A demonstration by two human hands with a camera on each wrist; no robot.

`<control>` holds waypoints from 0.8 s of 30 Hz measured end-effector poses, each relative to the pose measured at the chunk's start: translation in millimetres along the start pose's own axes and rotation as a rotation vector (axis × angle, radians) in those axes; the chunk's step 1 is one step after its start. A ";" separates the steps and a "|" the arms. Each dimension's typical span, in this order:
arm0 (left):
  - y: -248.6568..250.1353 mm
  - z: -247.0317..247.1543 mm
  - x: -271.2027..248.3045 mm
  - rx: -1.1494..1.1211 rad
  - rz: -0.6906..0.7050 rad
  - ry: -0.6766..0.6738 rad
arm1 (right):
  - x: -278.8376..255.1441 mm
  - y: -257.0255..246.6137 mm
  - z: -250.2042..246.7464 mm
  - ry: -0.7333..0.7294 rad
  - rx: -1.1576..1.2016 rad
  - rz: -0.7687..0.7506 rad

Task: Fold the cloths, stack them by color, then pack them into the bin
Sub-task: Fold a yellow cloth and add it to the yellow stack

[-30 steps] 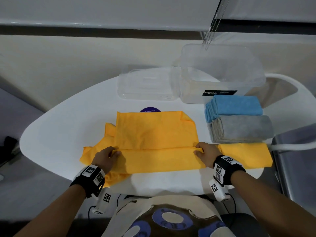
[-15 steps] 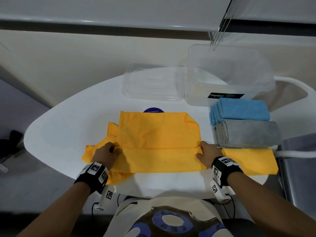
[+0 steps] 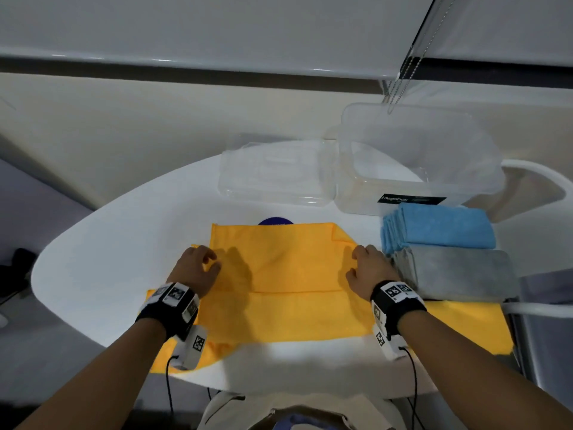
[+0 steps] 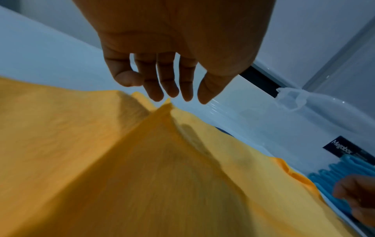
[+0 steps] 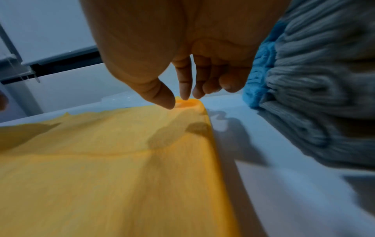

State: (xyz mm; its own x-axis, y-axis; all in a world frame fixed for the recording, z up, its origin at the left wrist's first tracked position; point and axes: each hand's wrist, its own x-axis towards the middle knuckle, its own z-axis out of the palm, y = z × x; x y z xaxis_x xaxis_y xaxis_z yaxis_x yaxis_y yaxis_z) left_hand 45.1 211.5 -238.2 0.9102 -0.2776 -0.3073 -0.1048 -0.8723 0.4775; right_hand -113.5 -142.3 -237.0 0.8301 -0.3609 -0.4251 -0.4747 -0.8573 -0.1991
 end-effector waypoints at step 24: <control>38.0 -8.1 72.5 0.337 0.087 -0.097 | 48.5 -7.4 -21.8 0.046 0.138 -0.063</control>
State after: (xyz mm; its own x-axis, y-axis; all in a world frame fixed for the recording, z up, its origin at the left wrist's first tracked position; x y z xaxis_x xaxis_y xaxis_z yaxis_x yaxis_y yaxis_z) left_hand 110.3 161.5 -235.6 0.8514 -0.3793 -0.3622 -0.3210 -0.9230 0.2120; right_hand -63.3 -161.5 -237.0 0.8705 -0.3270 -0.3677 -0.4542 -0.8214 -0.3448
